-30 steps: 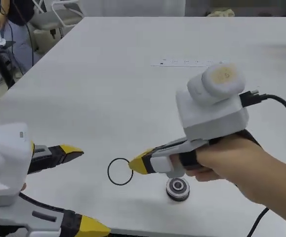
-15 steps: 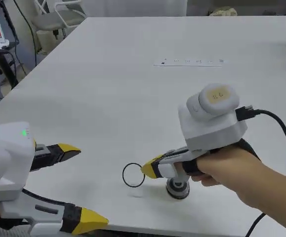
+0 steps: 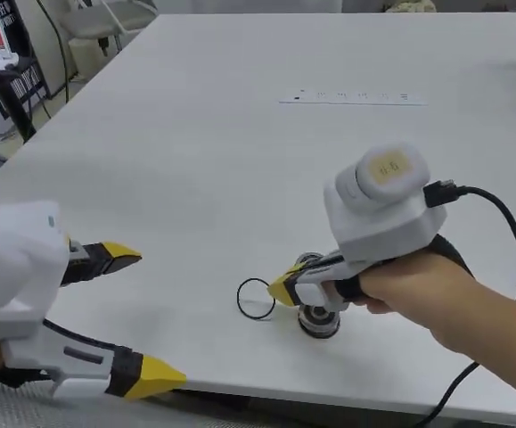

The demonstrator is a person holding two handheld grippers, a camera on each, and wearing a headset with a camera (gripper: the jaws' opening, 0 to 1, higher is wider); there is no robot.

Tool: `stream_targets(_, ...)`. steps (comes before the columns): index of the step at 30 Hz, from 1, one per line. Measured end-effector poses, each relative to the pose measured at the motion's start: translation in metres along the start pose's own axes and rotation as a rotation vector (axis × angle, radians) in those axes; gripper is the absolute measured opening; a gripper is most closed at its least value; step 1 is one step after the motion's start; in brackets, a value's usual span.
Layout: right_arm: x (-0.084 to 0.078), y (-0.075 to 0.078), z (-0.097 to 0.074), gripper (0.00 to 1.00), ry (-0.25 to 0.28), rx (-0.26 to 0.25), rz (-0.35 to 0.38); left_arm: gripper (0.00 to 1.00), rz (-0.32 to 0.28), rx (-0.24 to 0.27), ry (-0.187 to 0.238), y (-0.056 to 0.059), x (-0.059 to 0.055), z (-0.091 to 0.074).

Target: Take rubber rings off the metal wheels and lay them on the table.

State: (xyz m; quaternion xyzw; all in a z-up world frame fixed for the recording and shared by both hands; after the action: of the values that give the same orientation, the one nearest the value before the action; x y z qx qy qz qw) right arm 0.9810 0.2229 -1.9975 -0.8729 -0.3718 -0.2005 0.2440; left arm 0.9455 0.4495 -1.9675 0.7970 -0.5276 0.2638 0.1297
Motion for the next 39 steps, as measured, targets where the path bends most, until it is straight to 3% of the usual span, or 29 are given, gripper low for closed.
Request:
stream_targets(4, 0.003, 0.000, -0.001, 0.01, 0.006, -0.019, -0.027, 0.83, 0.006, 0.001, -0.011, 0.000, -0.001, 0.001)
stream_targets(11, 0.005, 0.003, -0.006, 0.06, 0.013, -0.047, -0.036, 0.83, -0.016, 0.009, 0.004, -0.001, -0.001, -0.001)
stream_targets(21, 0.013, 0.002, -0.025, 0.06, 0.074, -0.045, -0.018, 0.82, -0.012, 0.003, 0.008, 0.000, 0.000, -0.001)
stream_targets(31, 0.016, 0.005, -0.053, 0.10, 0.154, -0.088, -0.019, 0.79, -0.009, -0.003, 0.015, -0.001, 0.001, -0.001)
stream_targets(39, 0.014, 0.013, -0.077, 0.21, 0.217, -0.115, -0.016, 0.77, 0.000, -0.017, 0.013, 0.001, 0.001, 0.000)
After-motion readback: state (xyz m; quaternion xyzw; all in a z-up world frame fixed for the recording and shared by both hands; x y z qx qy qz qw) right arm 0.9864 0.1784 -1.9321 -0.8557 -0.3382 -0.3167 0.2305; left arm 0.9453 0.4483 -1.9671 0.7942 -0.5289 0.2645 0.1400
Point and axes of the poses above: the centre of the closed fingertips' face, and the gripper's own axes: z roughly forward along the fingers, y roughly to its right, x roughly out of its top, the point moved 10 cm from there along -z, roughly backward along the fingers, and after that the axes turned 14 degrees about -y, right-handed, at the moved point
